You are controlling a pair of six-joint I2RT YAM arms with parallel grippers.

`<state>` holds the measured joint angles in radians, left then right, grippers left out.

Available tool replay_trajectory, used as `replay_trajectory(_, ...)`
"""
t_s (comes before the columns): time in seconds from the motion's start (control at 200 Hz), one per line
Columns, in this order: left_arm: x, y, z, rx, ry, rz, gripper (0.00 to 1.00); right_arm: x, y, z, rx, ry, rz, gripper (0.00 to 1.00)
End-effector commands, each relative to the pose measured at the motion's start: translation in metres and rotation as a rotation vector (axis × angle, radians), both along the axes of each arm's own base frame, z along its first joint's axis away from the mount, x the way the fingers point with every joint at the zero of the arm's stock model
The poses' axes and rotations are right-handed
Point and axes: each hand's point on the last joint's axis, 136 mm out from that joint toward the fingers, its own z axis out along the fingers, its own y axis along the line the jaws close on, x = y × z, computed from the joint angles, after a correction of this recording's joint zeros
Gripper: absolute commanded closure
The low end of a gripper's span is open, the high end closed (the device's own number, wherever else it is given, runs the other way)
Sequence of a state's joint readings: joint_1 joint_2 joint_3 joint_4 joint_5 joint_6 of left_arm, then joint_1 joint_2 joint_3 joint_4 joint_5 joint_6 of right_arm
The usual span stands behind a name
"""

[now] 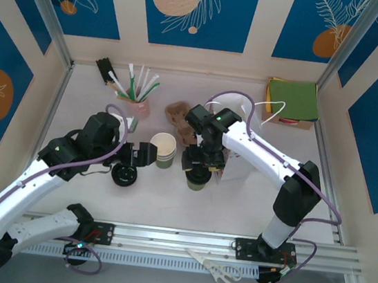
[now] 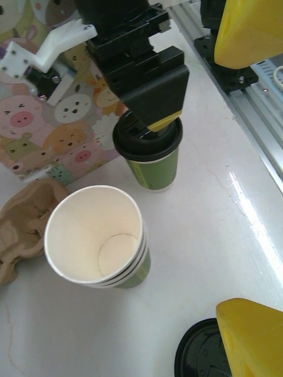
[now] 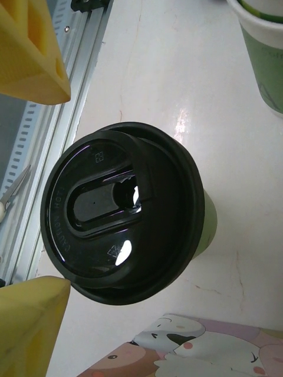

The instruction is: Pack the takeout coffee

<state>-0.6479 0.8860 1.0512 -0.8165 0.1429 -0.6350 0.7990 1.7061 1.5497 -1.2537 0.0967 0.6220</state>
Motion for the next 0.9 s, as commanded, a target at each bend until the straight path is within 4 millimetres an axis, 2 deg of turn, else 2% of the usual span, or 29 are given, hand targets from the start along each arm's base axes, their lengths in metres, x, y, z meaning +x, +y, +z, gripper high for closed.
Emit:
replay_trajectory(0.0, -0.011, -0.001, -0.006, -0.02, 0.035, -0.033, 0.0, -0.004, 0.003, -0.002, 0.003, 0.03, 0.021, 0.22)
replay_trajectory(0.565, -0.014, -0.001, -0.014, -0.017, 0.051, -0.04, 0.0, -0.003, -0.004, -0.009, -0.065, 0.024, 0.045, 0.19)
replay_trajectory(0.895, -0.013, -0.001, -0.015, -0.011, 0.051, -0.04, 0.0, -0.001, 0.001, 0.004, -0.08, -0.006, 0.073, 0.17)
